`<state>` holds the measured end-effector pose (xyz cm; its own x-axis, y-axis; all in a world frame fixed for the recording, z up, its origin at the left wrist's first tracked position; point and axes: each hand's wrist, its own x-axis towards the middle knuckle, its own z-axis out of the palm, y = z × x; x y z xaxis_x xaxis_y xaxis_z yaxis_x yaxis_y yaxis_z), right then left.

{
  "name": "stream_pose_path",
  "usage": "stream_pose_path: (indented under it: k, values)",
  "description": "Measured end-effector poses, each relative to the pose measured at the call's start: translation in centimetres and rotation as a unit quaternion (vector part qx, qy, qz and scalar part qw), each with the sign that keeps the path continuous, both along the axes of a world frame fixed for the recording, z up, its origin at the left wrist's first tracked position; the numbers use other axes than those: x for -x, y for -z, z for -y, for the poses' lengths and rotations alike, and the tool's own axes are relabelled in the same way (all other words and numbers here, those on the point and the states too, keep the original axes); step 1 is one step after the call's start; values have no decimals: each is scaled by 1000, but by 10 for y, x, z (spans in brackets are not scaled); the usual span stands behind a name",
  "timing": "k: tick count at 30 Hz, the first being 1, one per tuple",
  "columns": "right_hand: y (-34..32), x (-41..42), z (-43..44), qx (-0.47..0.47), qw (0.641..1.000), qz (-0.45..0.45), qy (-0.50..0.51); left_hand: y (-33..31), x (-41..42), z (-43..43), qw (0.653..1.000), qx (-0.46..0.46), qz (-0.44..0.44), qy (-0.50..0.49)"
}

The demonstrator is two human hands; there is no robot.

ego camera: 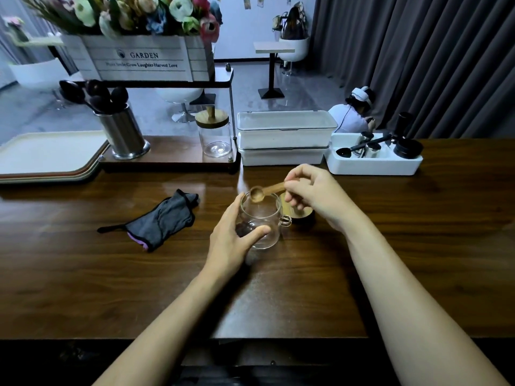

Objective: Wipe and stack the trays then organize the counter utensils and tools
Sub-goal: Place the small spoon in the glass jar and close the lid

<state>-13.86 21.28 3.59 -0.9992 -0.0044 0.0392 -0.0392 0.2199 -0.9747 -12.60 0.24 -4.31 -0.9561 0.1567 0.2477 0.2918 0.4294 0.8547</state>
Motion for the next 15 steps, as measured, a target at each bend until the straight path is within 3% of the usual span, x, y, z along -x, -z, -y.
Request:
stream_pose_path:
  k: [7, 15]
  values:
    - [27, 8, 11, -123, 992, -5, 30, 3, 2, 1, 1000, -4, 2, 1]
    - [40, 13, 18, -91, 993, -44, 58, 6, 2, 1, 1000, -5, -4, 4]
